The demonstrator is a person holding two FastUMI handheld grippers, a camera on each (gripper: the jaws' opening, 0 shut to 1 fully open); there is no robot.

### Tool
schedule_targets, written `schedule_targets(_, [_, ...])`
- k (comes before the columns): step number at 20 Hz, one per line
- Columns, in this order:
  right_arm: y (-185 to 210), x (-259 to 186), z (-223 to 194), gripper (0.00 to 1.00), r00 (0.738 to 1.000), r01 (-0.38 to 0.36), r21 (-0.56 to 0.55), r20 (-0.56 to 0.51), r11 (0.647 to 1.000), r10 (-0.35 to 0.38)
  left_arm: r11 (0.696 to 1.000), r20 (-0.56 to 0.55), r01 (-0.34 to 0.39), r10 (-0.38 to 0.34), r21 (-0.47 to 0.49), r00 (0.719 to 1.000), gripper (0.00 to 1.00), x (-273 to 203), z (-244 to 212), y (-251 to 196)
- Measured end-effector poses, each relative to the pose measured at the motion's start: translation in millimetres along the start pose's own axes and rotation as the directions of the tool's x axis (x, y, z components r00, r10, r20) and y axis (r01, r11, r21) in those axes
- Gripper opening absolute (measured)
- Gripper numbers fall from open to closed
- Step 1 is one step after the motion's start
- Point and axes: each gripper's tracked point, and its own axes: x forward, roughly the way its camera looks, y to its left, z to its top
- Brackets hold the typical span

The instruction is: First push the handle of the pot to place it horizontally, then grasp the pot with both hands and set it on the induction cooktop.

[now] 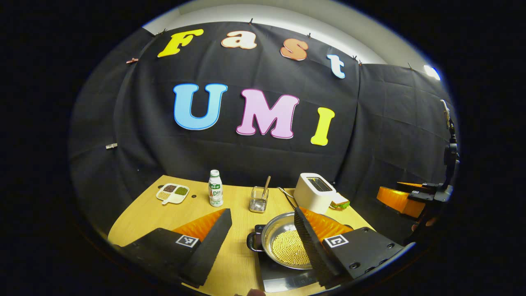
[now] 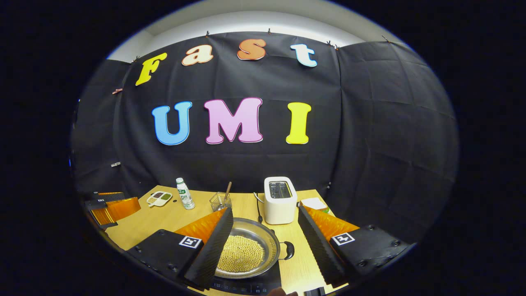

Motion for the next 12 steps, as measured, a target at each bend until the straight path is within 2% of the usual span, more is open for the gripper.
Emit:
schedule_targets(3, [17.4, -18.0, 12.3, 0.98, 0.999, -0.013, -0.004, 0.043, 1.0, 0.014, 0.999, 0.032, -0.023, 0.022, 0.041, 0.999, 0.95, -18.1, 7.0, 9.5])
schedule_targets(12, [48.6, -43.8, 24.1, 0.99, 0.994, -0.022, 0.012, 0.104, 1.0, 0.02, 0.998, 0.086, -0.047, 0.044, 0.041, 0.995, 0.95, -47.8, 10.9, 20.7])
